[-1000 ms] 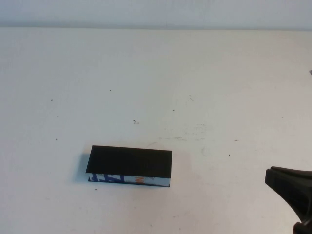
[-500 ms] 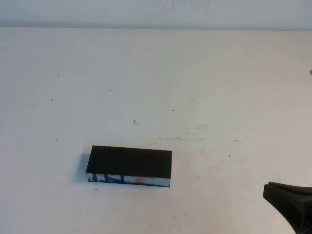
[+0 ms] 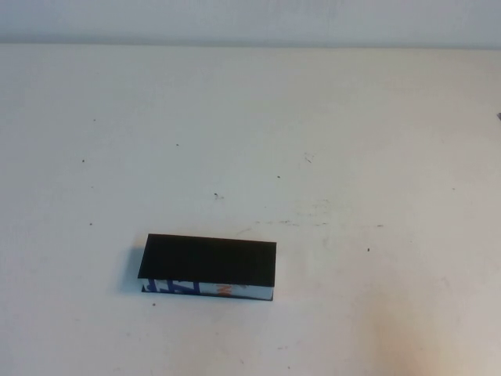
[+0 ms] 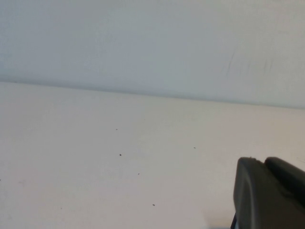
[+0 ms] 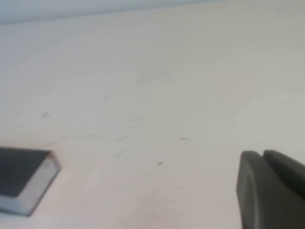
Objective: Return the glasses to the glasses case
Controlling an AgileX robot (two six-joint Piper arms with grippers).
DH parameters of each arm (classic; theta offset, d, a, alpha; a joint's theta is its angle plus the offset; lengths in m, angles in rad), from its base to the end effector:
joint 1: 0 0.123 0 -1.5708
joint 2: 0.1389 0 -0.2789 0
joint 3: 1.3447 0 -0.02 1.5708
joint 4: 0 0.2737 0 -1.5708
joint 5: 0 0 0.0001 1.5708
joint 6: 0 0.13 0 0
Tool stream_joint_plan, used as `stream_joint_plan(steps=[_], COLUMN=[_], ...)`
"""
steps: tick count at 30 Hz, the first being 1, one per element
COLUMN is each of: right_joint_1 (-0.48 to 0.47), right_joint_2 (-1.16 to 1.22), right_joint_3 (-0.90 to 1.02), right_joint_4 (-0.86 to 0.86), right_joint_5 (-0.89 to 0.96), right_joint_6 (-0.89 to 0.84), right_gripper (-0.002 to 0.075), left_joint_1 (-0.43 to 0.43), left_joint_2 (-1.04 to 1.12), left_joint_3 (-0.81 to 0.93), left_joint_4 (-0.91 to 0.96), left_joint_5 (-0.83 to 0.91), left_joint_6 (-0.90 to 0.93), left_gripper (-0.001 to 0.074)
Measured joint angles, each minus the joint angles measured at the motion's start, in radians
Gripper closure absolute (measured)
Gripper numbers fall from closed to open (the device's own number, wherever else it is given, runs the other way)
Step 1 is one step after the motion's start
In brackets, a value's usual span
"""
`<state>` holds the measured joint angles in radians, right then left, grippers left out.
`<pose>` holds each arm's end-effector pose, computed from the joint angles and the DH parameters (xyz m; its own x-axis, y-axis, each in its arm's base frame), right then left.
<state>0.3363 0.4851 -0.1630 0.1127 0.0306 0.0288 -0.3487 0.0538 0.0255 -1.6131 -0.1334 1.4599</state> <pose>0.1603 0.0565 0.2075 -0.2920 0.0473 -0.9552 -0.2949 0.9457 0.1369 0.1268 -0.0278 0.1989 -0.0306 -0.1502 -0.9882 0.2116 0.9653 -0.1533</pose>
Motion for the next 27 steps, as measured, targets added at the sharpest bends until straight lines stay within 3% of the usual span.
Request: stream_joint_plan(steps=[4, 9, 18, 27], right_joint_1=[-0.188, -0.309, -0.323, -0.323], right_joint_2=[-0.181, -0.401, -0.492, -0.492], right_joint_3=[0.114, 0.187, 0.19, 0.19], right_joint_4=[0.0, -0.001, -0.015, -0.01], right_joint_5=[-0.004, 0.045, 0.312, 0.317], right_joint_6=[0.0, 0.0, 0.0, 0.0], right_gripper=[0.0737, 0.0737, 0.0737, 0.0737], left_joint_1=[0.0, 0.0, 0.0, 0.0], left_joint_2=[0.0, 0.0, 0.0, 0.0], left_joint_3=[0.0, 0.0, 0.0, 0.0], left_joint_4=[0.0, -0.001, -0.001, -0.001], left_joint_5=[-0.002, -0.002, -0.006, -0.009], left_joint_6=[0.0, 0.0, 0.0, 0.0], left_gripper=[0.0736, 0.0736, 0.0736, 0.0736])
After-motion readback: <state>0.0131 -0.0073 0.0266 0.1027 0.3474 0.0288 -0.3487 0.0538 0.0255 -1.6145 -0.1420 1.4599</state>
